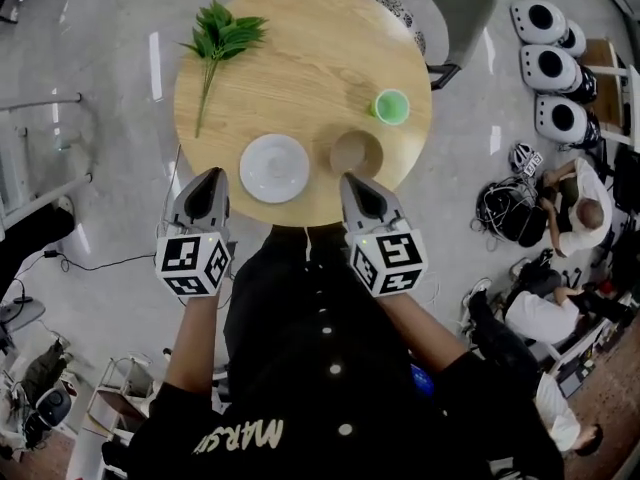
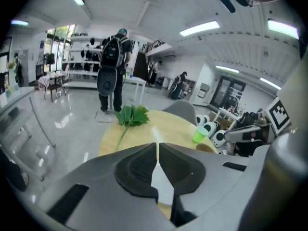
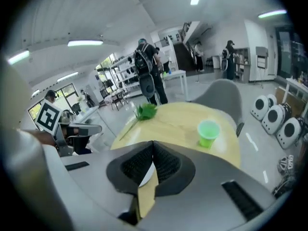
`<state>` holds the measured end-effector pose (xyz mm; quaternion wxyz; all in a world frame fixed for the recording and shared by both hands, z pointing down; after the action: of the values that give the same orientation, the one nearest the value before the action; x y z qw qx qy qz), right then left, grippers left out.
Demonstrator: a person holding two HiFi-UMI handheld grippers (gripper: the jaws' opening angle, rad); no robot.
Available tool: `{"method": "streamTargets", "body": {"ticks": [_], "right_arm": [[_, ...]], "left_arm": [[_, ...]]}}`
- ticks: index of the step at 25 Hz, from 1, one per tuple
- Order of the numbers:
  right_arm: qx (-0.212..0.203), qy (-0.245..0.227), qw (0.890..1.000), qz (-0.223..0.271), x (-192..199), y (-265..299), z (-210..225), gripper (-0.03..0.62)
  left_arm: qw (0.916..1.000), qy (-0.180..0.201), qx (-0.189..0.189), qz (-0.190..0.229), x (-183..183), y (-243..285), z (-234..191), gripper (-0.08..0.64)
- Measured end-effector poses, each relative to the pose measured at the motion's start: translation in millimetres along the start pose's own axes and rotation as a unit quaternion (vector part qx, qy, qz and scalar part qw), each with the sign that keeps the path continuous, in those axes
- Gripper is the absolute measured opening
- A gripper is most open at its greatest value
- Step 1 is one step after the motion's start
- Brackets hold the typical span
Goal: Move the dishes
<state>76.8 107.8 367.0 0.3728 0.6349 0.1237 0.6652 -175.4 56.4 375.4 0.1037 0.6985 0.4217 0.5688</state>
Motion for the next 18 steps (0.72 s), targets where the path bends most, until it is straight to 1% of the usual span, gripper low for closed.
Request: {"method": "streamTargets", "body": {"ticks": [3, 7, 9, 11, 13, 16, 18], "right_arm": [[0.024, -0.023, 0.997, 0.075, -36.8, -30.0, 24.1, -0.002], [0.054, -0.078, 0.983, 0.157, -82.0, -73.6, 45.9, -0.002], [0.068, -0.104, 0.974, 0.191, -99.5, -95.8, 52.4, -0.002], [0.078, -0.117, 0.964, 0.224, -114.5, -117.0, 58.0, -0.002], [0.084, -0.117, 0.956, 0.256, -124.9, -137.8, 62.7, -0.003], [0.096, -0.115, 0.944, 0.295, -133.2, -165.7, 68.4, -0.002], [0.102, -0.118, 0.935, 0.319, -136.7, -180.9, 70.4, -0.002]], "left_arm": [[0.9978, 0.029, -0.003, 0.061, -28.1, -24.8, 20.7, 0.018], [0.9888, 0.048, 0.0, 0.141, -62.4, -61.5, 48.8, 0.018], [0.9819, 0.06, 0.0, 0.179, -79.6, -81.7, 61.6, 0.018], [0.9738, 0.076, -0.003, 0.214, -96.9, -99.6, 72.6, 0.018], [0.9663, 0.091, -0.006, 0.241, -110.6, -114.6, 81.5, 0.017], [0.9559, 0.096, -0.007, 0.277, -124.1, -133.7, 91.6, 0.018], [0.9476, 0.101, -0.01, 0.303, -130.5, -146.2, 97.1, 0.018]]}}
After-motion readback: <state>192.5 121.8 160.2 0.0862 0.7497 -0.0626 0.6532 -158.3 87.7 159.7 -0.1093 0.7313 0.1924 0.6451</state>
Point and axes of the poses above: the fingertips, and each gripper's own axes: y forward along the fingers, z to its right, x out of its underside, the point moved 6 cm from there along -y, backward along the fingers, and after that the axes turned 8 degrees about -y, right-handed, at the moved point
